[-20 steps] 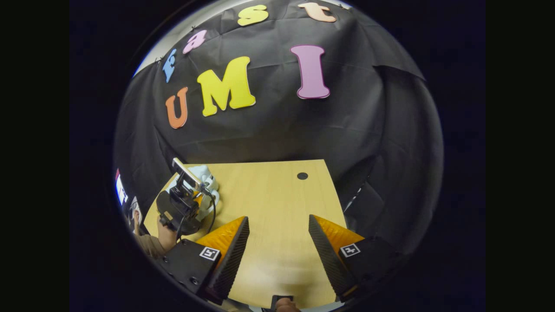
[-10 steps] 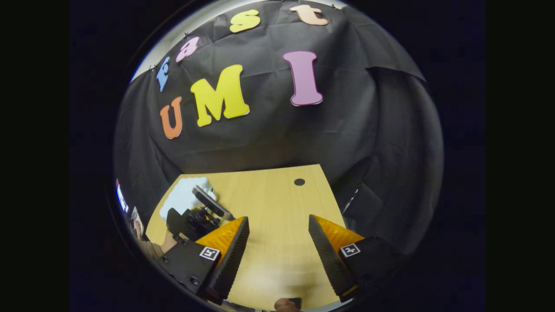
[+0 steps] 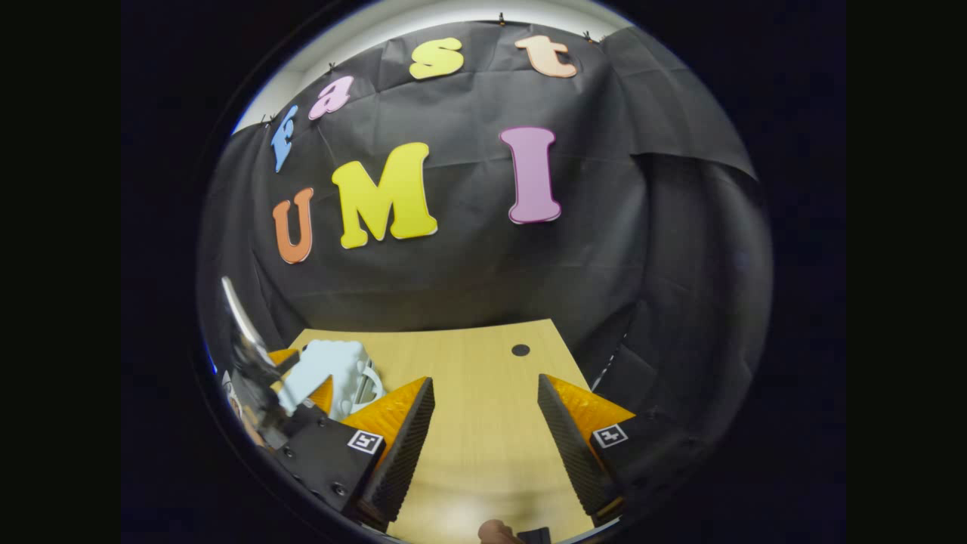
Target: First open the suitcase, pack the skin care products into it, and then close the suitcase.
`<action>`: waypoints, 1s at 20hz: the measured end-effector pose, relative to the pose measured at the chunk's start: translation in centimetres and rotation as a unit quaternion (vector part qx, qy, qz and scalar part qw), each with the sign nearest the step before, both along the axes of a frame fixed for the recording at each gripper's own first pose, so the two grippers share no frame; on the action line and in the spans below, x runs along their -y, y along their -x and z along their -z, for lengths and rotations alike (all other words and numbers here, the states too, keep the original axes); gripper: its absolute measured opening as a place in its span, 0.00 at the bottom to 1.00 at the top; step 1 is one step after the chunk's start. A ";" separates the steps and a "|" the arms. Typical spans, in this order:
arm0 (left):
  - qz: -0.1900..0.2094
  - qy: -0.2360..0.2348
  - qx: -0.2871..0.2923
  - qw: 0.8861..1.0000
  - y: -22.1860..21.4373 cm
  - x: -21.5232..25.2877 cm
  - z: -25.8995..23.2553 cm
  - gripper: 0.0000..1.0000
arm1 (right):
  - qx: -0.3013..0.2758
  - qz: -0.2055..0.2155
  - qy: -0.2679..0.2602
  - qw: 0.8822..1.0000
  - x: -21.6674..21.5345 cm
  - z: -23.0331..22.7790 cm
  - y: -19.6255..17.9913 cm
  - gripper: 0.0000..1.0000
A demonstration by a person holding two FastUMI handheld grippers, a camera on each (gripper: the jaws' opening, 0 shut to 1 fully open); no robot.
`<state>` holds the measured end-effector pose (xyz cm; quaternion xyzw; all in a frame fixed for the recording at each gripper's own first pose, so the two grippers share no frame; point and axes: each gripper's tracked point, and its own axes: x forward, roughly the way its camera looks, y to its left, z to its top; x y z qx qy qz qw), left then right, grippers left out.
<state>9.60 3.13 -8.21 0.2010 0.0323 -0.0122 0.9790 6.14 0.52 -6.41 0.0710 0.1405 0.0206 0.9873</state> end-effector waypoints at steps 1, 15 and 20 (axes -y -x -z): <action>-0.001 0.018 0.006 1.000 1.6 -1.0 -1.8 0.96 | 0.010 -0.003 0.003 1.000 -1.6 -0.6 0.6 0.82; -0.022 0.178 0.014 0.984 9.7 -12.1 -5.6 0.97 | 0.063 -0.119 0.029 0.990 -21.9 -3.2 5.5 0.82; 0.001 0.165 0.041 0.986 9.7 -11.4 -7.1 0.97 | 0.062 -0.132 0.043 0.988 -23.2 -3.1 5.9 0.82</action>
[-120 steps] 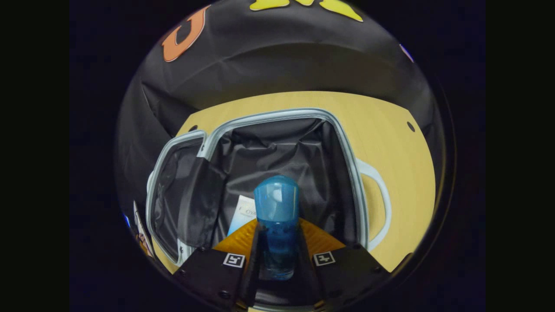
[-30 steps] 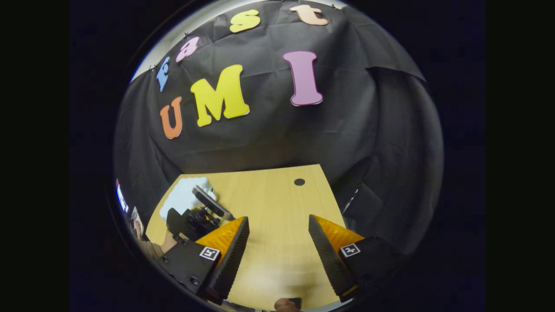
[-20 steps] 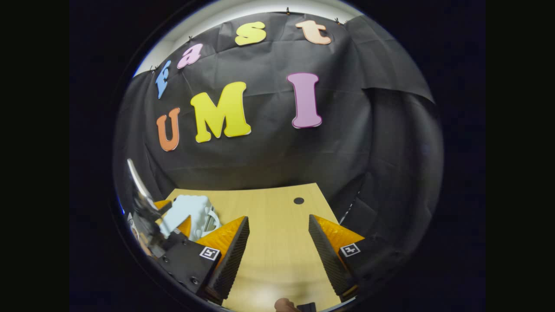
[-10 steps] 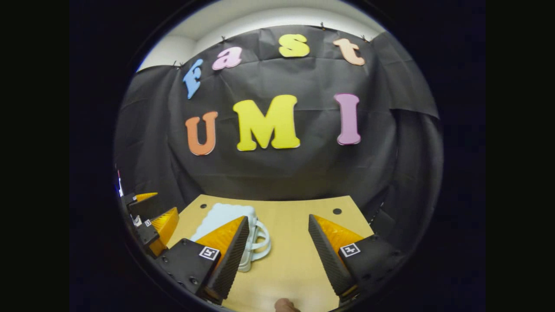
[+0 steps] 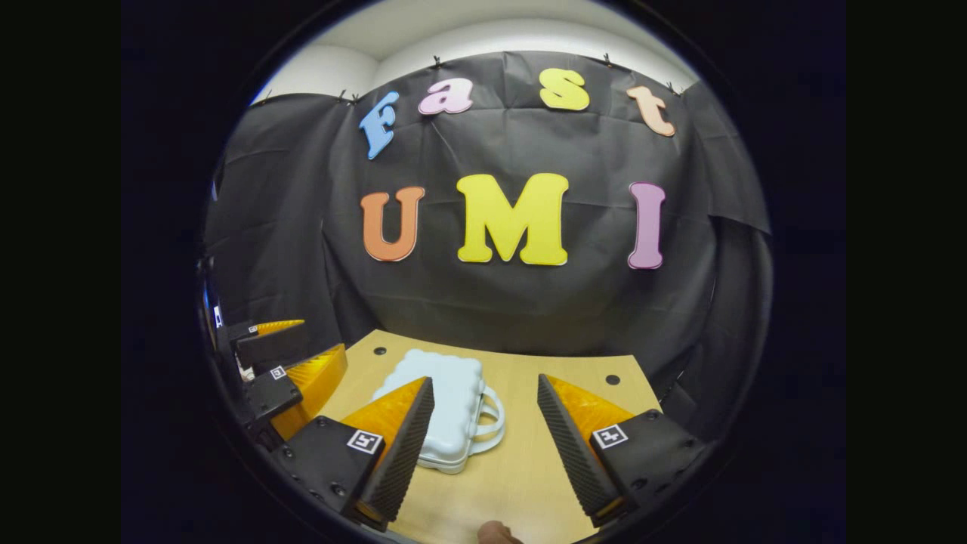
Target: First open the suitcase, pack the skin care products into it, and then close the suitcase.
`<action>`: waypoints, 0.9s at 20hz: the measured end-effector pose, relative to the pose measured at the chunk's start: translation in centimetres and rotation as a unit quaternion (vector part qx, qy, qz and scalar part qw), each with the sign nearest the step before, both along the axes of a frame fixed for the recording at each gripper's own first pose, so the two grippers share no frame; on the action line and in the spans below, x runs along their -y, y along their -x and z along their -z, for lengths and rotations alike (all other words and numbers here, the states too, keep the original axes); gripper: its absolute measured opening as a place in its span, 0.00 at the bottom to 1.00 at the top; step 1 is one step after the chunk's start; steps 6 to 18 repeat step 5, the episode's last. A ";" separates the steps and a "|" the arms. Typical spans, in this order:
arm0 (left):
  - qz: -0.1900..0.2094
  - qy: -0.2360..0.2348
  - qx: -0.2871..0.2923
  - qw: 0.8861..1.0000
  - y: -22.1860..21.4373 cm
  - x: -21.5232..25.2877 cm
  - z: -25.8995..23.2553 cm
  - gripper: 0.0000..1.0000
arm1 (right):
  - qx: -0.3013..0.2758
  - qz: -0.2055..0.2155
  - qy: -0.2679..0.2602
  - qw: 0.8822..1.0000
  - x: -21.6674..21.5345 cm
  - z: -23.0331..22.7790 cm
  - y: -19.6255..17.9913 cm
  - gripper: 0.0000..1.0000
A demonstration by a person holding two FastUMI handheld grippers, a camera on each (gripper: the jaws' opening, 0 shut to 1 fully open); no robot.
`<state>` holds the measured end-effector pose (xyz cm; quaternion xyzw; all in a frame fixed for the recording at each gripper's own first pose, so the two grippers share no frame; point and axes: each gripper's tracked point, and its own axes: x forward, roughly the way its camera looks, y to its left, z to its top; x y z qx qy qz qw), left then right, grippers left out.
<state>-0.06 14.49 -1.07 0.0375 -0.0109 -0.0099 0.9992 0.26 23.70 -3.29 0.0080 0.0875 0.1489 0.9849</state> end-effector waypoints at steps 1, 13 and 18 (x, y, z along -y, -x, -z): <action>0.007 -0.003 -0.001 1.000 -0.2 0.4 -0.1 0.97 | 0.000 0.001 0.001 1.000 0.0 0.0 0.0 0.82; 0.009 -0.007 0.002 1.000 -0.3 0.2 0.2 0.97 | 0.002 0.008 0.002 1.000 0.5 -0.1 0.1 0.82; 0.009 -0.007 0.002 1.000 -0.3 0.2 0.2 0.97 | 0.002 0.008 0.002 1.000 0.5 -0.1 0.1 0.82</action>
